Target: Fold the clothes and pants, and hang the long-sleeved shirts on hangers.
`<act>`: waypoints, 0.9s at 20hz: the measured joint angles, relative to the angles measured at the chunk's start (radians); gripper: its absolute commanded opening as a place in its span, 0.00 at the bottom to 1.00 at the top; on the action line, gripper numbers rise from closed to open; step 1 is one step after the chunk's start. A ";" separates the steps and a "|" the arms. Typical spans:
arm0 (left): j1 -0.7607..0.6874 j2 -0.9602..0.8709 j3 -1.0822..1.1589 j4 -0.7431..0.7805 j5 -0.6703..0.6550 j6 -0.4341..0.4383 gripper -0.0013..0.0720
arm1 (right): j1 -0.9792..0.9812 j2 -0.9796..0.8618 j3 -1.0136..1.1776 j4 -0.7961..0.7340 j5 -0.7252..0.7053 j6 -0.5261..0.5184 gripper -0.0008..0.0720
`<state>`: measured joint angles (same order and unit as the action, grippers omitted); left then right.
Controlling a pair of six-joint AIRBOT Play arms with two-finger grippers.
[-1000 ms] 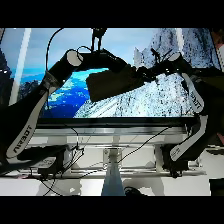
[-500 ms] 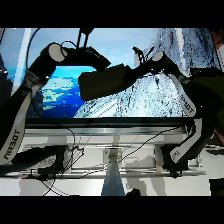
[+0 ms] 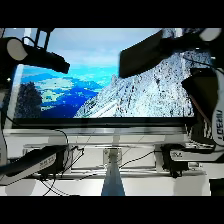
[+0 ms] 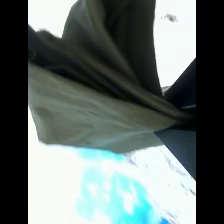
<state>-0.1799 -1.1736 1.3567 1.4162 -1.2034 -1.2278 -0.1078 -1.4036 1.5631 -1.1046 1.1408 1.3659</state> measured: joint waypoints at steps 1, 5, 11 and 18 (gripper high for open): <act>0.005 0.010 0.000 0.008 -0.007 -0.006 0.04 | -0.045 0.049 0.000 -0.041 0.023 0.037 0.02; 0.015 0.026 0.000 0.028 -0.030 -0.022 0.04 | -0.241 0.249 0.002 -0.251 0.151 0.176 0.02; 0.018 0.032 0.000 0.038 -0.039 -0.029 0.04 | -0.594 0.460 0.002 -0.582 0.298 0.387 0.02; 0.018 0.032 0.000 0.038 -0.040 -0.029 0.04 | -0.863 0.501 0.002 -0.679 0.393 0.446 0.97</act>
<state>-0.1616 -1.1416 1.3567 1.4544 -1.2430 -1.2568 -0.9703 -0.9024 1.5654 -1.7836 1.5333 1.8114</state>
